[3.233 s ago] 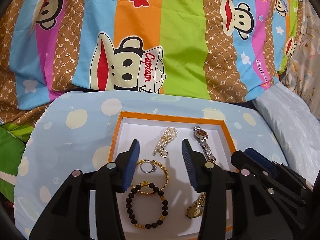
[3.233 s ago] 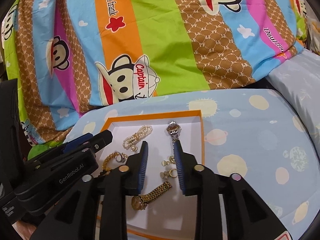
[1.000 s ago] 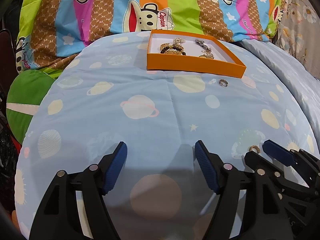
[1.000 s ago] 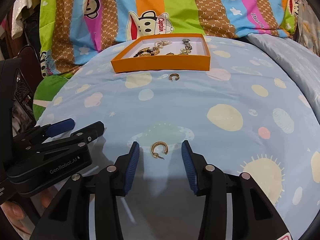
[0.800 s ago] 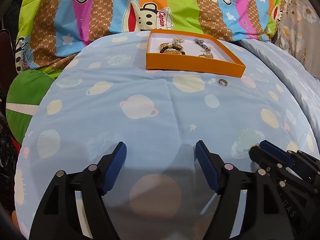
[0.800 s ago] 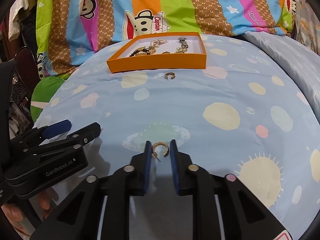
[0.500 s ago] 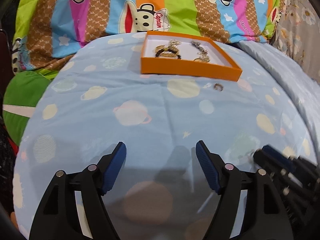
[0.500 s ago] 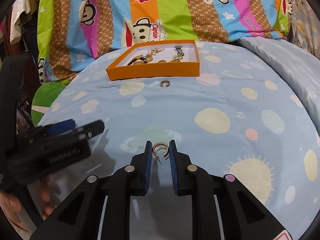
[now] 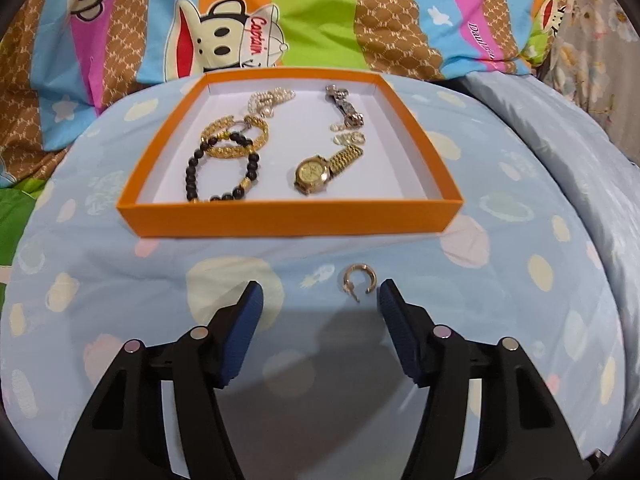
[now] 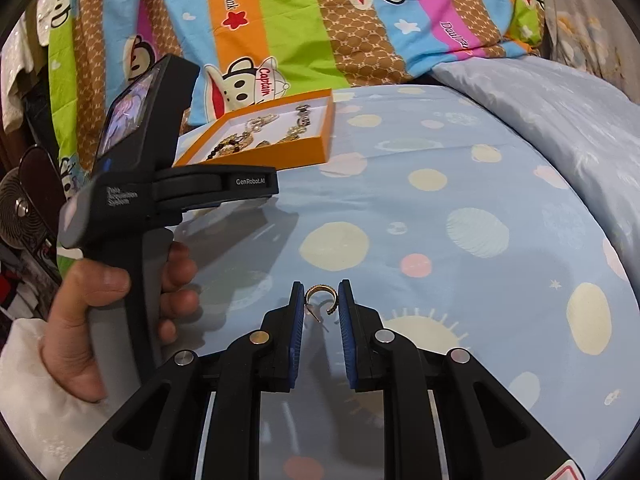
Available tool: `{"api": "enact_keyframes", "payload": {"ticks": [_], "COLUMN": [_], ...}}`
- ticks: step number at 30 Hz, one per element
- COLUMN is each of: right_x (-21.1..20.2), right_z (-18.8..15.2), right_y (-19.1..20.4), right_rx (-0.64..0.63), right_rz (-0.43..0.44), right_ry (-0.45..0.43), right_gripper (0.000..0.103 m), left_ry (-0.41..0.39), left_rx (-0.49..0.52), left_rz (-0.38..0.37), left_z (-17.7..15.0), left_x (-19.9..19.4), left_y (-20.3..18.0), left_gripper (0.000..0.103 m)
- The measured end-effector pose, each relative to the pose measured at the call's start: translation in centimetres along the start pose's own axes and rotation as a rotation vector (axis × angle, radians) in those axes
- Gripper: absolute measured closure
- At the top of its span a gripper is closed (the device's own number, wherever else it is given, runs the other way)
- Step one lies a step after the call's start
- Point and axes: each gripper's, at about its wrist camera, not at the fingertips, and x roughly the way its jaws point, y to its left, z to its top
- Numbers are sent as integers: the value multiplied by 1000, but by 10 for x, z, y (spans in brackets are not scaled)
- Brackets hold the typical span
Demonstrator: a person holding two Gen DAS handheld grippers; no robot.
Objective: Organize jewelry
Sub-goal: 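Carry the gold hoop earring into the orange box and open the right tool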
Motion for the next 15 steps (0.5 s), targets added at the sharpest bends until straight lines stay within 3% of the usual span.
{"api": "enact_keyframes", "payload": {"ticks": [5,11,15], "right_x": [2,6,7], "right_z": [3,4,5], "right_y": [-12,-12,-11], "right_rx": [35,45,40], "right_rz": [6,15,18], "right_ry": [-3,3,5], "right_gripper": [87,87,87], "left_ry": [-25,-35,-39], "left_rx": [41,56,50], "left_rz": [17,-6,-29], "left_z": [1,0,-3], "left_x": [3,1,-3], "left_y": [-9,-12,-9], "left_gripper": [59,86,87]}}
